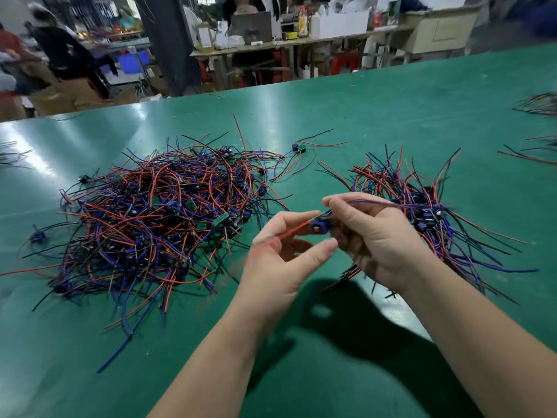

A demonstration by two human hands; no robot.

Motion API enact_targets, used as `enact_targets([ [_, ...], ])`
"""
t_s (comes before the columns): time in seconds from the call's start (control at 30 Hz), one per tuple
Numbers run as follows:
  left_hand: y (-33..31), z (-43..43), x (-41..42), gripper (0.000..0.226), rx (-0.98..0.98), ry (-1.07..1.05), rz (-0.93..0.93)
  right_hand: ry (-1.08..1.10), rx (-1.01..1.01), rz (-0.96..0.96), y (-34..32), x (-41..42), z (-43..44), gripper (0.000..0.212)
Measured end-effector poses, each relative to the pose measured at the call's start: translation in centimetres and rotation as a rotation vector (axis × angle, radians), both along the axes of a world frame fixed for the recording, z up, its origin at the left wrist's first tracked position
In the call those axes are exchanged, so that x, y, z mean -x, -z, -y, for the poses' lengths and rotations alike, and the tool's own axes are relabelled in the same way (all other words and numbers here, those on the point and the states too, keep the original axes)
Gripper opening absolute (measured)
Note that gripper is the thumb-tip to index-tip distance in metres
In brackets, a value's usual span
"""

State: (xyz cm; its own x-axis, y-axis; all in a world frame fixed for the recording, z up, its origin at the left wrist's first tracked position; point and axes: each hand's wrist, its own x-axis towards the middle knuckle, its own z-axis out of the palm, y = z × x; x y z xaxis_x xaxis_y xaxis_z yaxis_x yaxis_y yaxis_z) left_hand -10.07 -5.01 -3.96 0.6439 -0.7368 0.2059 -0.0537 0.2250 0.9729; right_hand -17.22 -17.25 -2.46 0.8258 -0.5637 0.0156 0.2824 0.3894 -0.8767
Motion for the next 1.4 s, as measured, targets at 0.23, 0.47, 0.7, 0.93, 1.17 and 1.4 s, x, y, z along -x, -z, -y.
enact_targets([
  [0.23,0.0,0.0,-0.2,0.036,-0.075,0.108,-0.045,-0.015,0.115,-0.066,-0.3,0.6,1.5,0.012],
  [0.47,0.7,0.4,0.4,0.014,-0.148,0.005,-0.205,0.094,0.348,-0.197,1.1,-0.1,0.4,0.006],
  [0.7,0.3,0.1,0.9,0.012,-0.375,0.269,-0.214,0.305,0.124,-0.169,-0.1,0.5,2.9,0.014],
  [0.93,0.2,-0.8,0.1,0.015,-0.524,0.352,-0.082,0.346,0.113,-0.056,-0.9,0.8,3.4,0.028],
  [1.17,-0.8,-0.4,-1.9,0.015,-0.162,-0.089,-0.496,0.539,0.398,-0.111,-0.3,0.8,3.4,0.011],
  [1.4,-0.2,-0.2,-1.5,0.025,-0.171,-0.05,-0.374,0.042,0.932,-0.217,1.0,0.5,-0.2,0.014],
])
